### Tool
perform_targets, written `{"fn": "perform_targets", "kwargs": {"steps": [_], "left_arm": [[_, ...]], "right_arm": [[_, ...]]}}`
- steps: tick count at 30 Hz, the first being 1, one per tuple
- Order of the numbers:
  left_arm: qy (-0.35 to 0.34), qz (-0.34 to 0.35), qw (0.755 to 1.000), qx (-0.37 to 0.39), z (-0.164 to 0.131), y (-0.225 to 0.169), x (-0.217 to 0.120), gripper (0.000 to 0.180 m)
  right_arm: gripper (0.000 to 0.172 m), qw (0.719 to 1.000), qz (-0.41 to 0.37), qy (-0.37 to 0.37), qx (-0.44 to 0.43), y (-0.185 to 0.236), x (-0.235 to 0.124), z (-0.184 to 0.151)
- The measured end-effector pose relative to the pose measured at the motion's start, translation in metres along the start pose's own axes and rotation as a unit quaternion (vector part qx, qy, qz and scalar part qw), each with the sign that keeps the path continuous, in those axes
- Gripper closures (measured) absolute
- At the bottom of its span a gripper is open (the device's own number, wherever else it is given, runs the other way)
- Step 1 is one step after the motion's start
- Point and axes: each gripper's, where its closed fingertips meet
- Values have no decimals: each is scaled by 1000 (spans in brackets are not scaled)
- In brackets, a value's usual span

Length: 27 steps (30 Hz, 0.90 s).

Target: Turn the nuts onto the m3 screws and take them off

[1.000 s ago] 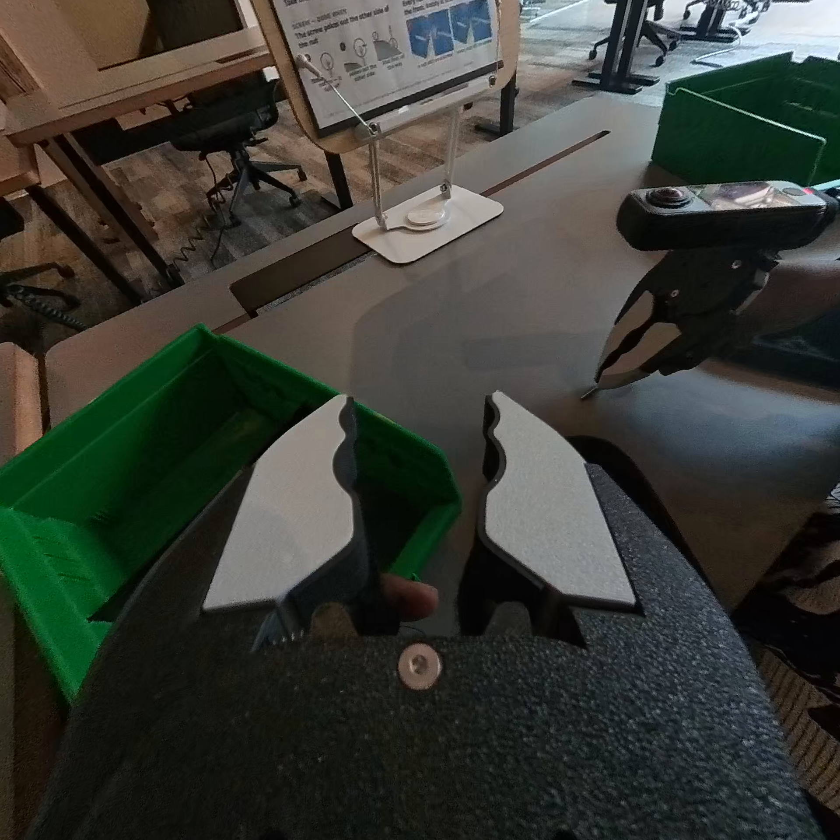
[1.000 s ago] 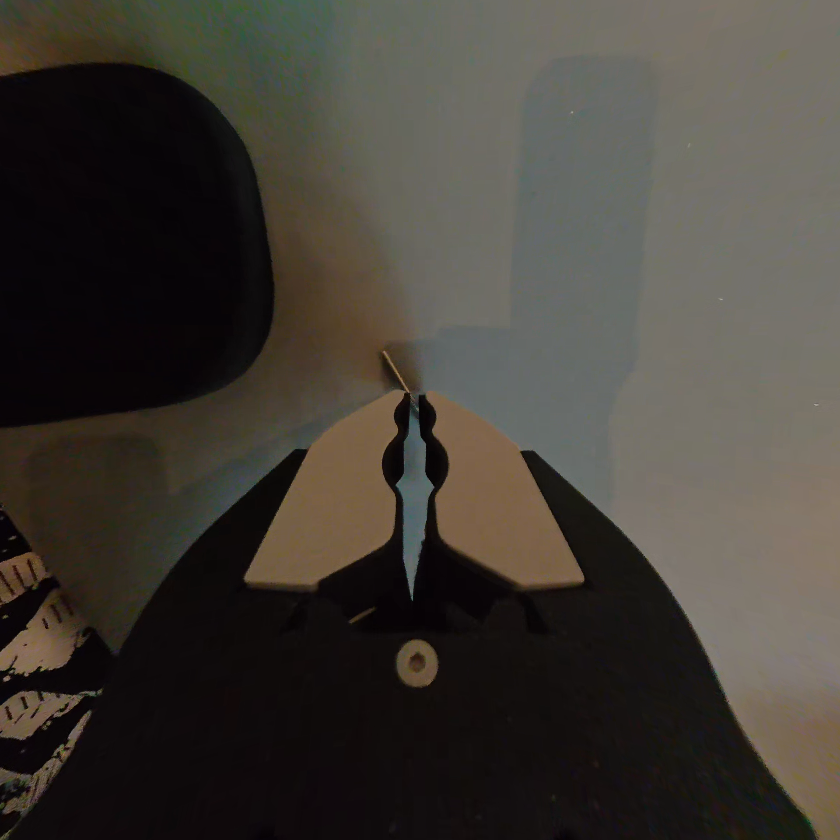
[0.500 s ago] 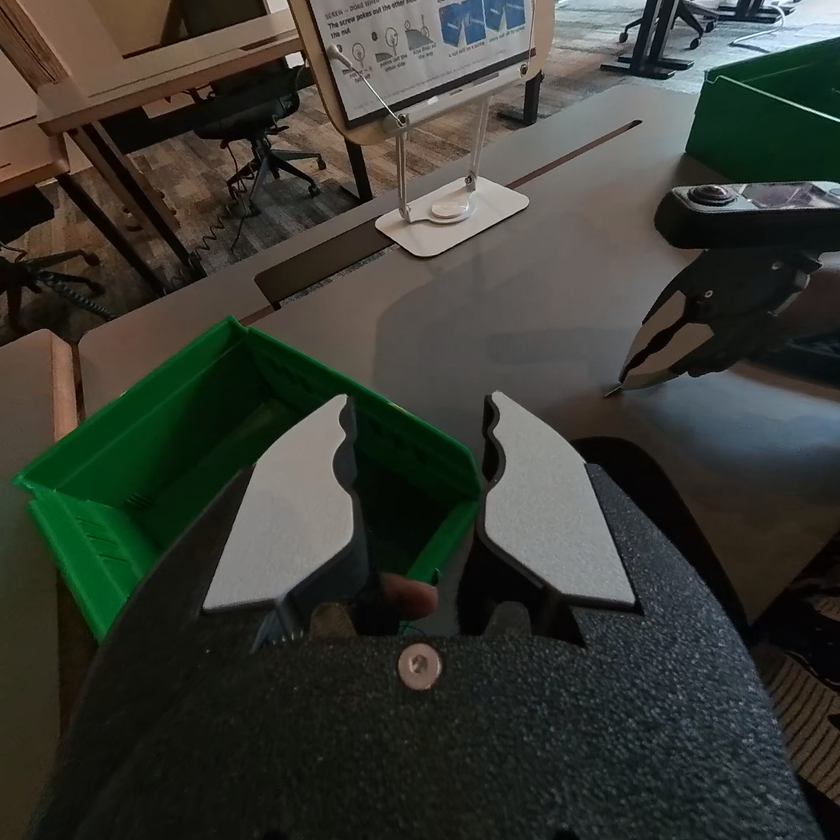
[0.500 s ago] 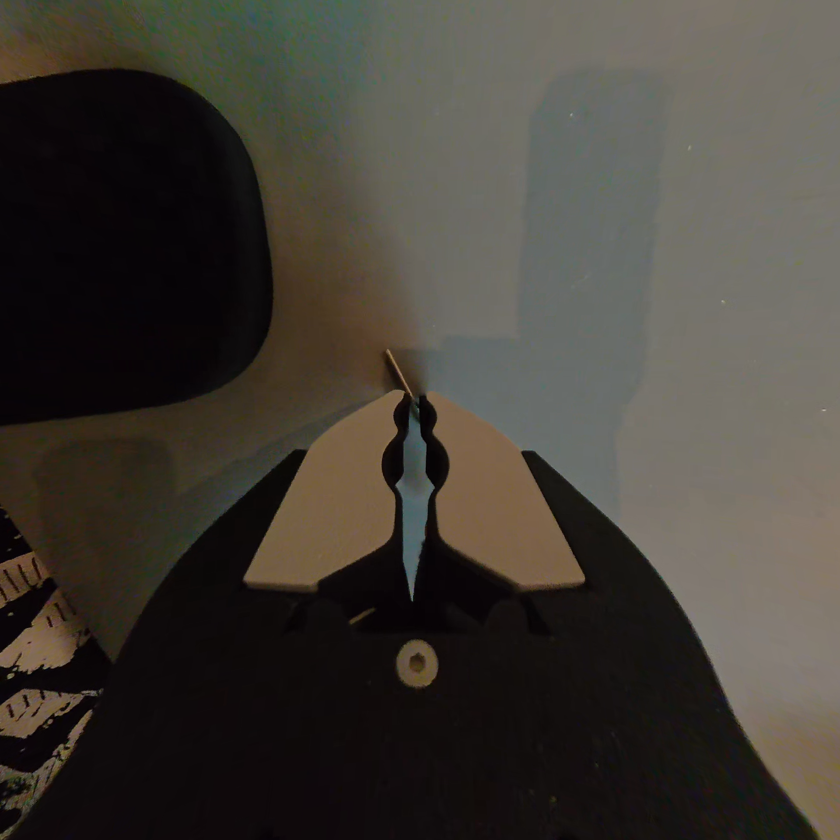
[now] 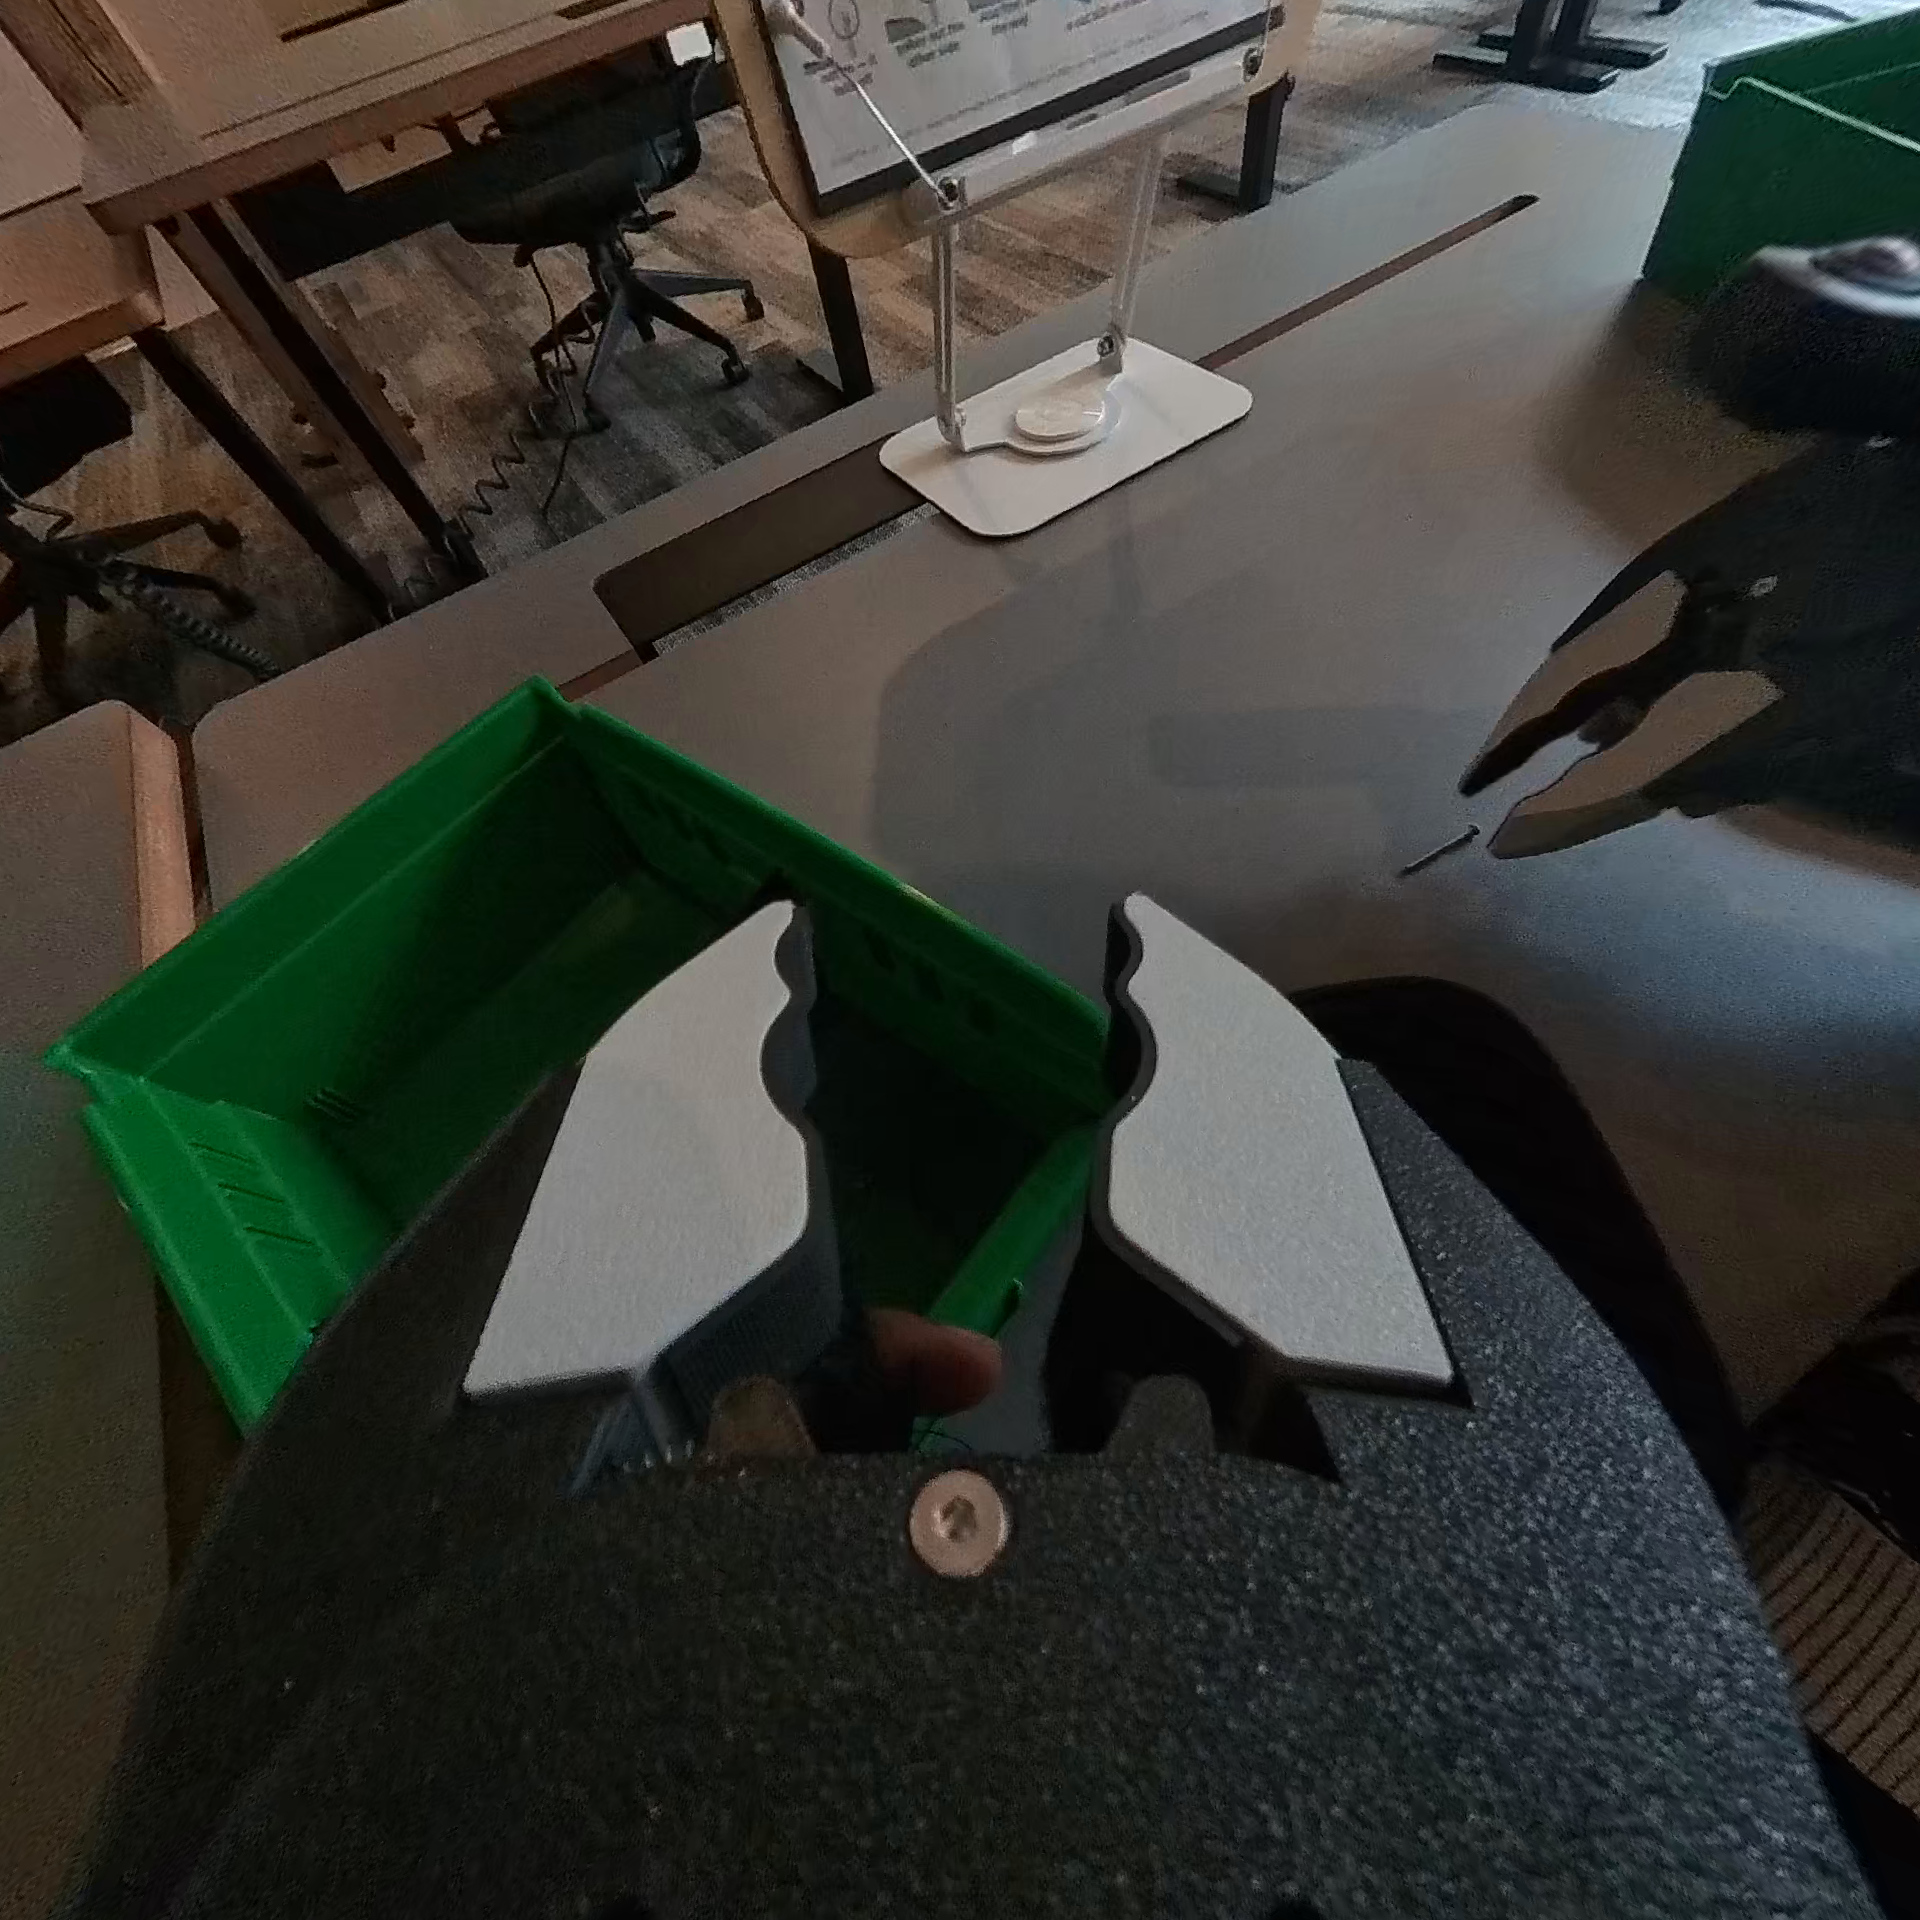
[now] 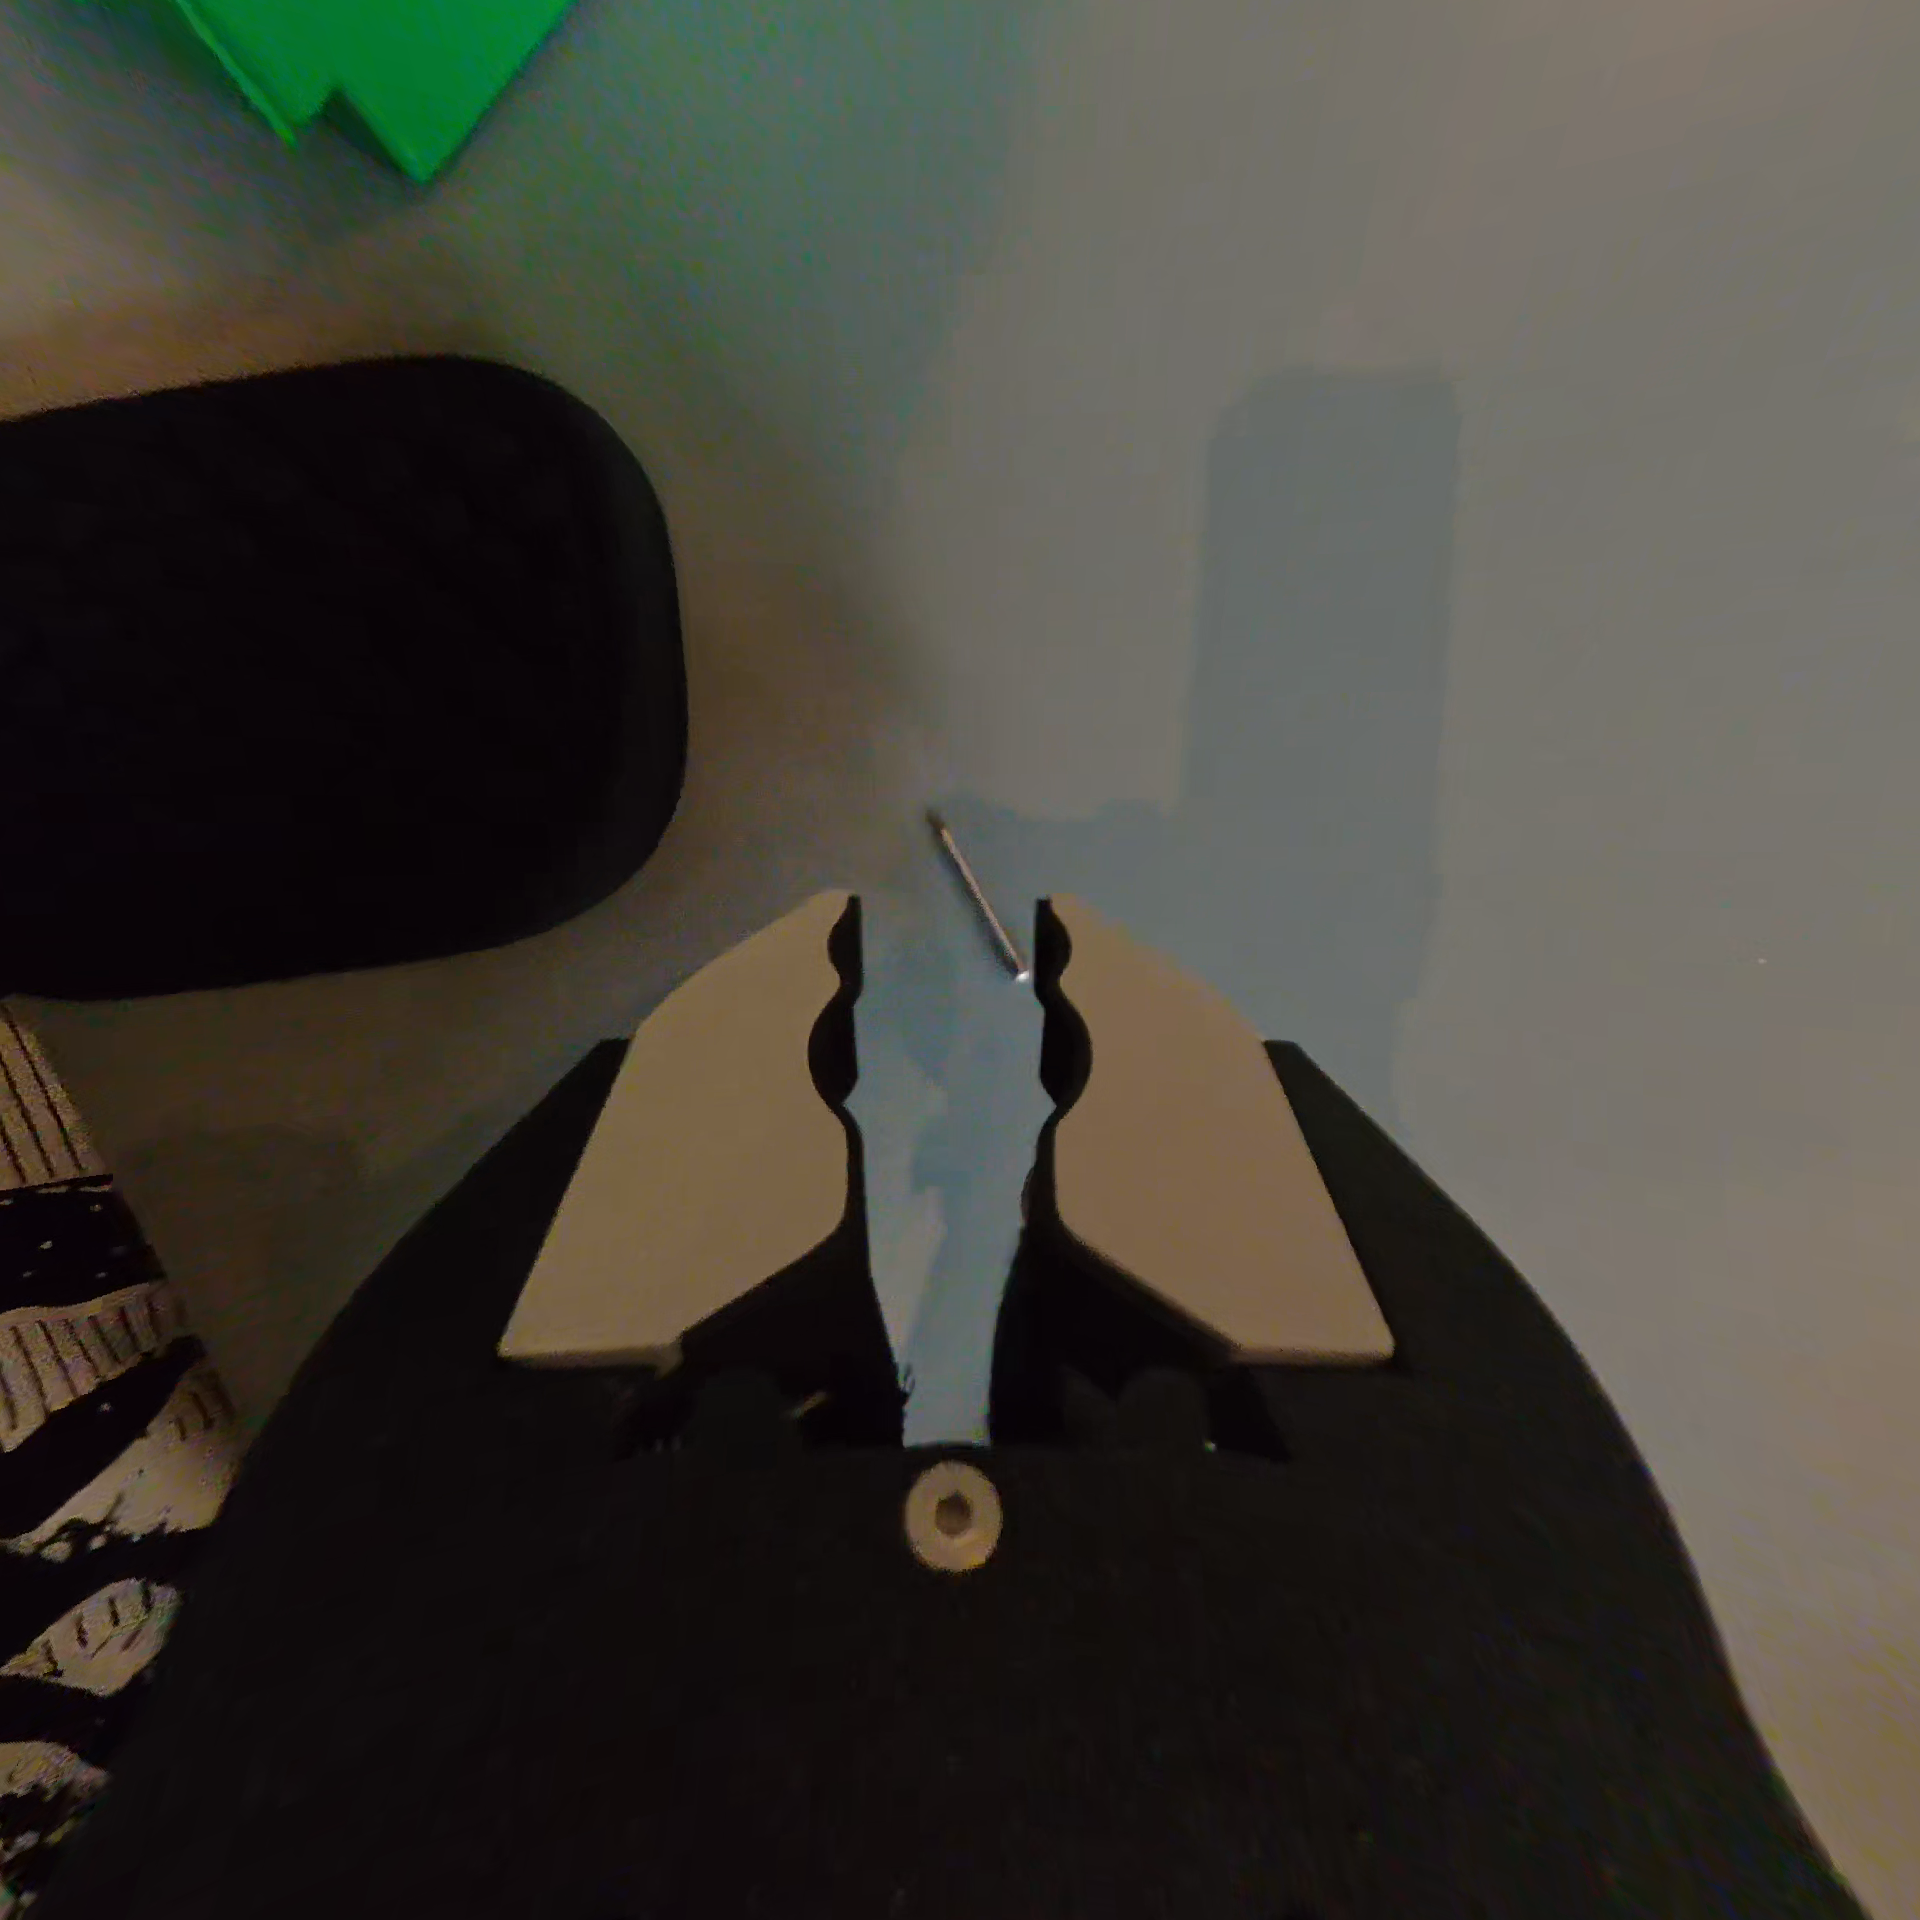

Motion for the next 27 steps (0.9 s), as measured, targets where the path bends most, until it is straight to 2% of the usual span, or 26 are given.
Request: {"fn": "perform_targets", "kwargs": {"steps": [4,9,13,16,20,23,27], "left_arm": [[8,6,1000,-7,-4,5,1,127],[29,15,999,-24,-13,16,2,126],[69,14,997,-33,-27,28,3,133],[129,-3,991,-25,-46,34,6,136],[228,-43,972,-26,-78,39,14,141],[307,-89,947,-39,-104,35,19,144],[384,-119,914,-48,-133,35,32,149]], "right_arm": [[126,999,-26,-38,-9,-9,-10,11],[115,989,-30,-142,-13,-21,-32,30],[106,981,-35,-190,-33,-41,-49,26],[101,975,-20,-221,-23,-52,-60,21],[101,967,-20,-253,-10,-67,-72,16],[101,964,-21,-264,-2,-73,-75,13],[100,963,-17,-268,-1,-74,-74,11]]}}
Point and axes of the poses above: each gripper's, where its closed fingertips meet, x out along the fingers, z out of its top, y = z × x across the jaws, and after that the axes turned 11 degrees about -y, right-handed
